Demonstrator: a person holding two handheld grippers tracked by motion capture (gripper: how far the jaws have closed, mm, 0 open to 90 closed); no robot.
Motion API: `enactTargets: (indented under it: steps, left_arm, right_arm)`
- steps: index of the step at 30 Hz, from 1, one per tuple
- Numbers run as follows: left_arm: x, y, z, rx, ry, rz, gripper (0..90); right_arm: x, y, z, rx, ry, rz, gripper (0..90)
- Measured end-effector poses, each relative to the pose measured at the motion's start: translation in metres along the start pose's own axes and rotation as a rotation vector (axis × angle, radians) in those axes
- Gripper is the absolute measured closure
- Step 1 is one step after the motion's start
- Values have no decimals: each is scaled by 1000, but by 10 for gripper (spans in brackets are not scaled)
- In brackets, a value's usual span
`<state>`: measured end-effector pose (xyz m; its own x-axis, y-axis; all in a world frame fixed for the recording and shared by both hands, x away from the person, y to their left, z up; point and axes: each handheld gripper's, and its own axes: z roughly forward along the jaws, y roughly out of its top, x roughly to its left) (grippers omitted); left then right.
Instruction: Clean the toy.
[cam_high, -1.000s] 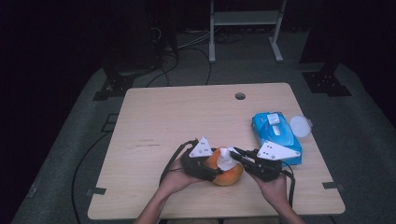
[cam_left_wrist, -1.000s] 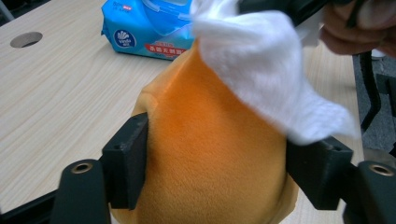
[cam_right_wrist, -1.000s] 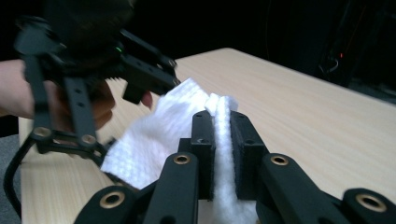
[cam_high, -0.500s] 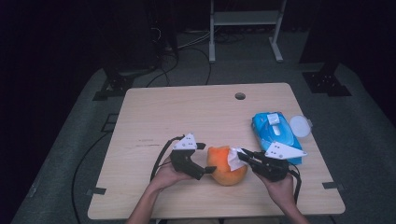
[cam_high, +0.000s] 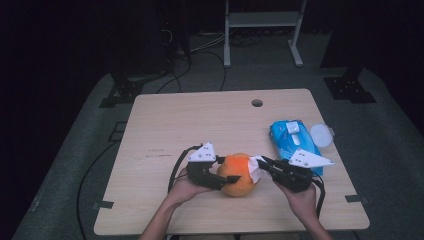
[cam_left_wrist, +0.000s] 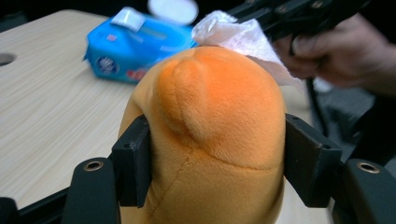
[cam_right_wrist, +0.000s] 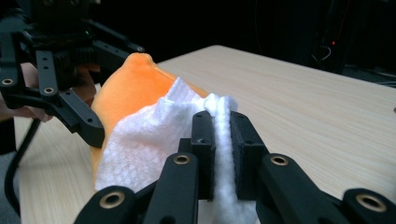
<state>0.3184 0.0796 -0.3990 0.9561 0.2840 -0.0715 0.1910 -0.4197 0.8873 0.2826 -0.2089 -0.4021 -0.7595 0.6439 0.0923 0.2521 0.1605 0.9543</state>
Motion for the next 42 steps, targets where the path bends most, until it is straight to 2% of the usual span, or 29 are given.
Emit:
enactTargets:
  steps: [2,3,6,7,9,11,13,15,16,19,21,23,25,27,29,31,33,36,38,42]
  left_arm:
    - [-1,-5,9,50,-2,-2,341]
    - [-2,-7,13,57,-9,3,340]
    - [-5,-6,18,65,18,22,329]
    - [-4,-7,17,55,24,9,328]
    - [-2,-10,17,53,31,4,325]
    - [1,-12,16,48,35,-15,324]
    - [8,-14,12,36,46,-64,316]
    - [14,-16,10,17,45,-112,310]
    - [14,-17,11,9,46,-124,309]
    - [8,-14,16,16,61,-103,308]
    - [2,-13,20,28,67,-65,305]
    - [-3,-13,21,33,59,-27,299]
    - [-4,-15,20,36,34,-7,301]
    - [-5,-16,18,39,26,5,300]
    - [-3,-18,15,42,30,-5,292]
    - [0,-19,14,43,40,-25,259]
    - [1,-19,14,43,36,-29,247]
    - [-1,-19,17,41,39,-18,248]
    - [0,-18,17,38,40,-29,250]
    - [-7,-17,21,52,25,20,262]
  right_arm:
    - [5,0,5,7,7,-10,807]
    - [9,1,9,14,18,-24,807]
    - [26,5,19,30,22,-104,806]
    - [27,7,20,30,27,-113,806]
    - [24,7,19,29,30,-107,806]
    - [18,5,17,39,9,-99,806]
    - [8,0,13,62,-35,-95,806]
    - [-1,-6,9,75,-55,-54,807]
    - [-1,-8,7,81,-55,-53,807]
    - [15,-4,11,73,-14,-94,807]
    - [29,2,18,64,21,-138,806]
    - [34,9,25,63,37,-157,806]
    - [29,14,29,45,38,-140,807]
    - [19,15,31,45,9,-135,806]
    - [8,11,29,61,-27,-117,807]
    - [-2,3,23,77,-42,-87,807]
    - [-5,-3,15,88,-49,-78,807]
    - [0,-6,7,106,-43,-97,808]
    - [6,-5,5,108,-25,-111,808]
    - [25,4,13,99,35,-143,807]
